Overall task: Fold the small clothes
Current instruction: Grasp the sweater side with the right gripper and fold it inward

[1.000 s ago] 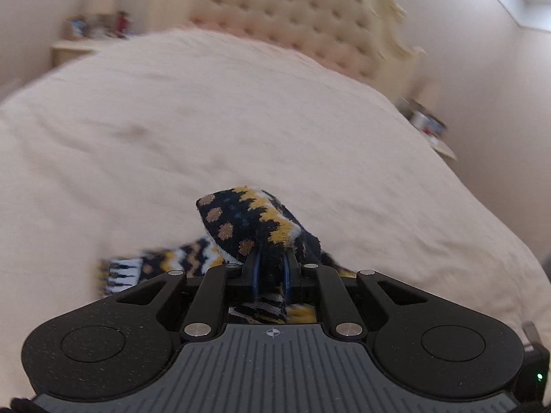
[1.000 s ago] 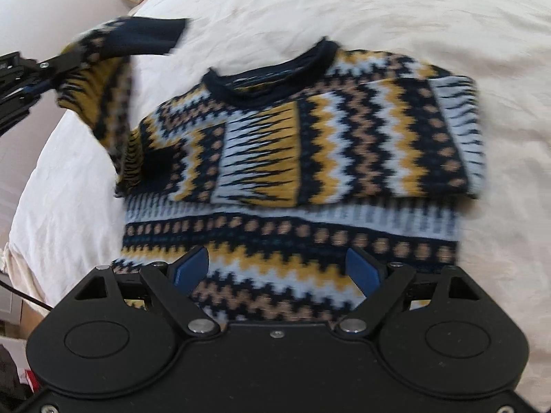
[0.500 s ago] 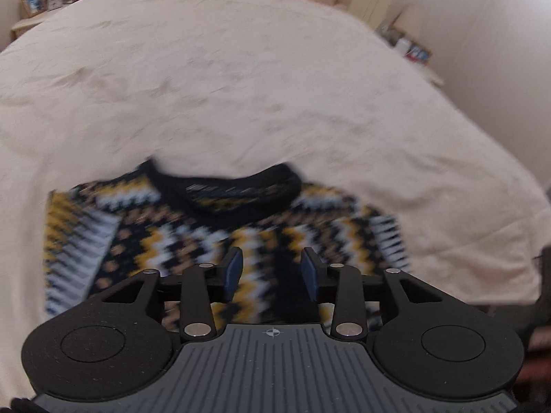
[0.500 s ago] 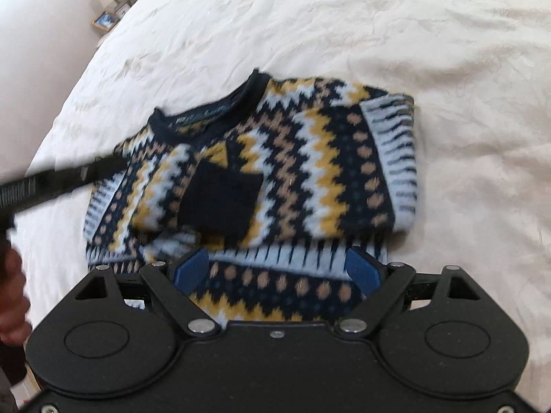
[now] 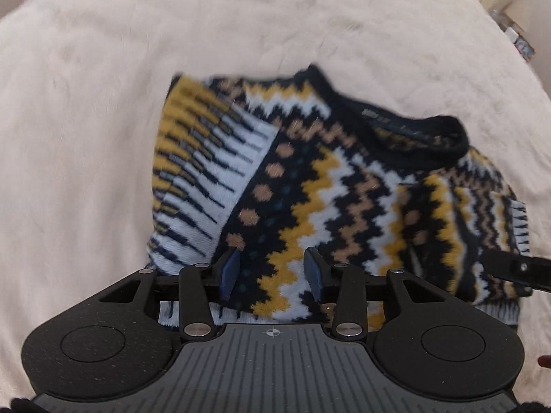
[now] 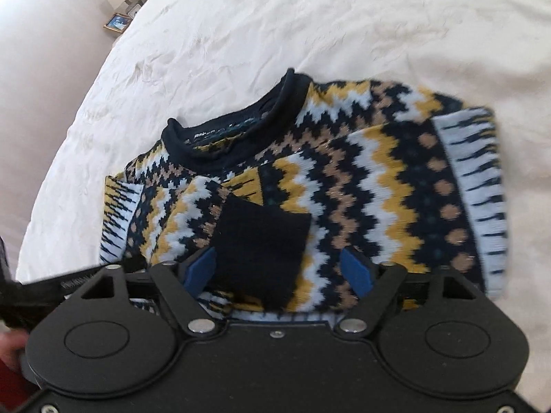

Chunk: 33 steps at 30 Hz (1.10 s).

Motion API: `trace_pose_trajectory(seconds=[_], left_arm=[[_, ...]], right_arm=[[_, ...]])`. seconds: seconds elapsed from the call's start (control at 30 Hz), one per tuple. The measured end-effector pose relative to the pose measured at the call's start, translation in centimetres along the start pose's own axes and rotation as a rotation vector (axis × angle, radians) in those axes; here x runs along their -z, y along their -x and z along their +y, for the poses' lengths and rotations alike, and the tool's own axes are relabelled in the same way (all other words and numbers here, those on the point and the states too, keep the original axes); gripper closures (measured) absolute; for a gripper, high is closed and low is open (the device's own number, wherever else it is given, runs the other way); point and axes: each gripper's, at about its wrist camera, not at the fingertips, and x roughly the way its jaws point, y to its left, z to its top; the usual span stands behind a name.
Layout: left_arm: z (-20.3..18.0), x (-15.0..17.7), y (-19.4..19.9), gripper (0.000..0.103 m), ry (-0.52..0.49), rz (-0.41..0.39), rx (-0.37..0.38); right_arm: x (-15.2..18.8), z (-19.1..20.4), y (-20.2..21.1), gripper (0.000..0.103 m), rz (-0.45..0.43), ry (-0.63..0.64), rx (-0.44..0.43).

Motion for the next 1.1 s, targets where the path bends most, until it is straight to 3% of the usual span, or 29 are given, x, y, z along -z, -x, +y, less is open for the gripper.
trace_pose_trajectory(seconds=[0.23, 0.3, 0.4, 0.47, 0.73, 0.87, 1.03, 1.1], left_arm=[[-0.6, -0.1, -0.9, 0.049, -0.05, 0.014, 0.009], [-0.8, -0.1, -0.9, 0.046, -0.054, 0.013, 0.008], [-1.0, 0.0, -1.0, 0.043, -0.053, 0.008, 0.009], [-0.9, 0.0, -1.0, 0.043, -0.053, 0.005, 0.011], [-0.8, 0.2, 0.9, 0.043, -0.034, -0.031, 0.035], [-0.8, 0.3, 2.4, 0.043, -0.017, -0.067, 0.062], [-0.7, 0.2, 3.0, 0.043, -0.019, -0.074, 0.051], [-0.5, 0.2, 2.5, 0.043, -0.022, -0.053, 0.034]], right_arm=[[-0.5, -0.2, -2.2, 0.046, 0.038, -0.066, -0.008], [-0.6, -0.3, -2.5, 0.055, 0.042, -0.074, 0.0], [-0.7, -0.3, -2.5, 0.085, 0.053, -0.065, 0.026], [-0.8, -0.2, -2.1, 0.092, 0.054, -0.052, 0.025], [-2.0, 1.3, 4.8, 0.097, -0.071, 0.098, 0.003], [-3.0, 0.3, 7.7, 0.097, -0.12, 0.138, 0.097], [-3.6, -3.7, 8.1, 0.097, -0.115, 0.073, 0.258], [-3.4, -5.0, 7.7, 0.097, -0.093, 0.034, 0.281]])
